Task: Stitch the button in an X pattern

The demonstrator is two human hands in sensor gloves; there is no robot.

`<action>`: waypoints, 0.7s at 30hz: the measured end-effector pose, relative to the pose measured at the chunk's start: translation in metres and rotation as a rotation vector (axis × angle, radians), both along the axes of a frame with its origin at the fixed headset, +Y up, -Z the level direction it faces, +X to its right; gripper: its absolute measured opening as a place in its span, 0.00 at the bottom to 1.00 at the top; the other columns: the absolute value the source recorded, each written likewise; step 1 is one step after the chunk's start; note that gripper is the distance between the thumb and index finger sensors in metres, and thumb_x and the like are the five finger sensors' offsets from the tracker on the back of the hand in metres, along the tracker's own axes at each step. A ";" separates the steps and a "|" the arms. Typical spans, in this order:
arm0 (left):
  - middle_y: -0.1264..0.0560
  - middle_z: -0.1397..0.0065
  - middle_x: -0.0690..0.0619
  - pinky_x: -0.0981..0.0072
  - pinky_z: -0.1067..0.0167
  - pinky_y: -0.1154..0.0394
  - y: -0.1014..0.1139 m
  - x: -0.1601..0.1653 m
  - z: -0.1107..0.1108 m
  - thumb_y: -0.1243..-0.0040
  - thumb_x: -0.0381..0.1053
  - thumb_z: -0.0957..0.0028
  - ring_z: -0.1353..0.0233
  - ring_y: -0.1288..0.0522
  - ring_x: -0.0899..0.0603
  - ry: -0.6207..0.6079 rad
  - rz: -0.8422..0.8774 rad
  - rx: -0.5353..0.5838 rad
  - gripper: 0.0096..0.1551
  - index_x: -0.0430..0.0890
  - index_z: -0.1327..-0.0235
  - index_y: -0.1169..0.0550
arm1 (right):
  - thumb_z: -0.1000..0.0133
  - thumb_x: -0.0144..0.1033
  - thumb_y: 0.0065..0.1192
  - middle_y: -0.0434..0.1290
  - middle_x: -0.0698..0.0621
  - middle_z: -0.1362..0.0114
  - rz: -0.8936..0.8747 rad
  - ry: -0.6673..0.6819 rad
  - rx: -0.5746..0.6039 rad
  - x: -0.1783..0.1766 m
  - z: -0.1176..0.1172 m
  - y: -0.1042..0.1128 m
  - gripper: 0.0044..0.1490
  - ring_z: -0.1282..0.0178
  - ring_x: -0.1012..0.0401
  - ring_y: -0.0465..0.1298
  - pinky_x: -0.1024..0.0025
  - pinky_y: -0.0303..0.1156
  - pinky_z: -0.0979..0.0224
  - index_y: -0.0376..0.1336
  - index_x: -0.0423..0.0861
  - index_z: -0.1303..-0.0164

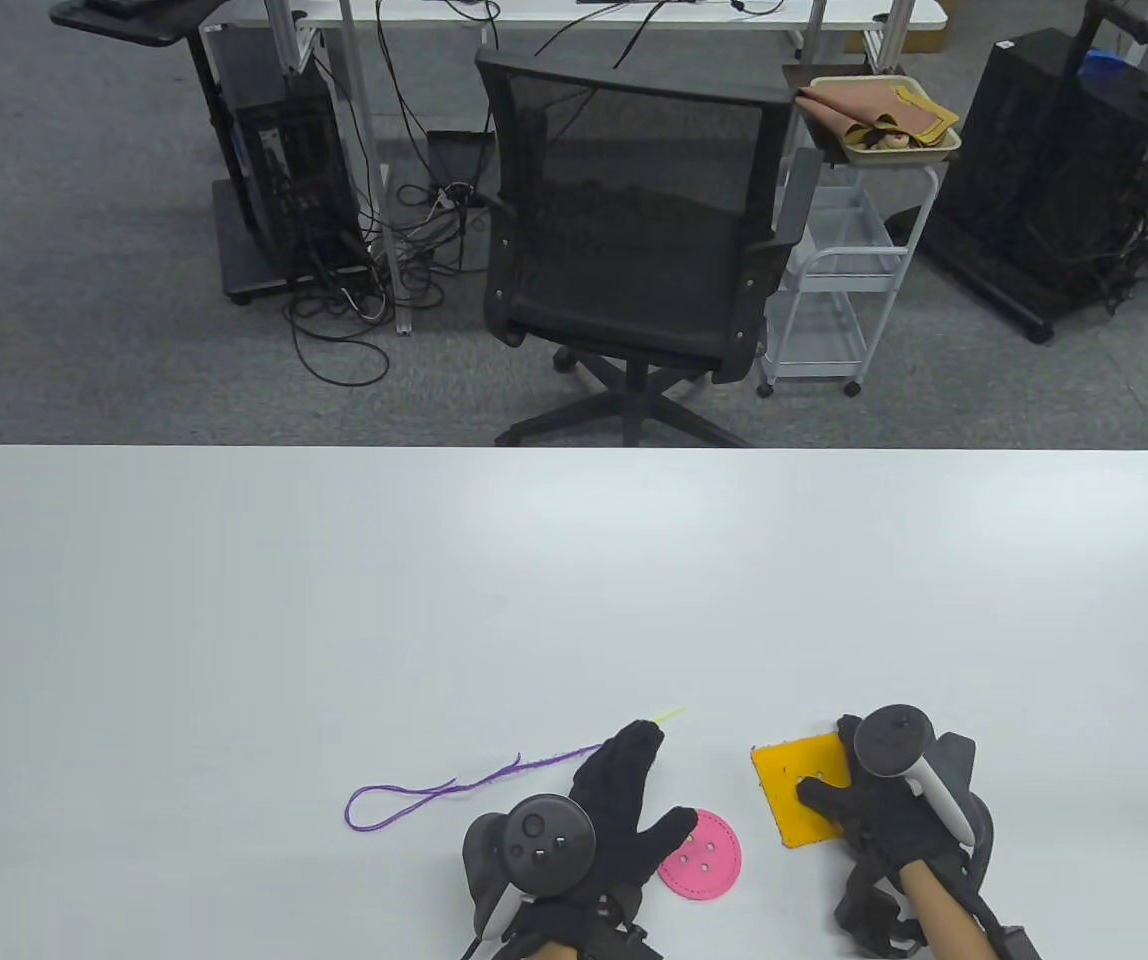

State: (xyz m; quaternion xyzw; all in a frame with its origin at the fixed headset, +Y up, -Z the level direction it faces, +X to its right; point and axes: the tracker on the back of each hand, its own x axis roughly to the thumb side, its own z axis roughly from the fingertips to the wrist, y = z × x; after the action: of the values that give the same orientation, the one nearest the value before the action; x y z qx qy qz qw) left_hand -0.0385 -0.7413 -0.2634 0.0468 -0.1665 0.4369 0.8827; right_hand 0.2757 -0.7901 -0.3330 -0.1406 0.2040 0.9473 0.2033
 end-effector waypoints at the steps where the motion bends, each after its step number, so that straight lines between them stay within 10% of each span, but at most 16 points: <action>1: 0.36 0.17 0.47 0.39 0.28 0.42 0.000 0.000 0.000 0.36 0.62 0.50 0.20 0.35 0.33 0.000 -0.001 -0.001 0.47 0.49 0.20 0.41 | 0.44 0.54 0.58 0.25 0.41 0.12 -0.001 0.001 0.000 0.000 0.000 0.000 0.52 0.14 0.42 0.27 0.43 0.23 0.15 0.36 0.55 0.17; 21: 0.35 0.17 0.47 0.38 0.28 0.42 0.000 0.001 0.000 0.36 0.62 0.50 0.20 0.34 0.33 0.001 -0.015 -0.005 0.47 0.50 0.20 0.40 | 0.39 0.45 0.53 0.32 0.38 0.15 0.022 0.040 0.060 -0.013 0.003 0.000 0.45 0.17 0.44 0.35 0.42 0.30 0.13 0.33 0.63 0.21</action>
State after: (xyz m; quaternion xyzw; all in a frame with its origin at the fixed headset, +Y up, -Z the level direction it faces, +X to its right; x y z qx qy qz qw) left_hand -0.0372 -0.7415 -0.2634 0.0433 -0.1652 0.4307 0.8862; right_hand 0.2630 -0.7899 -0.3299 -0.1175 0.1781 0.9578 0.1928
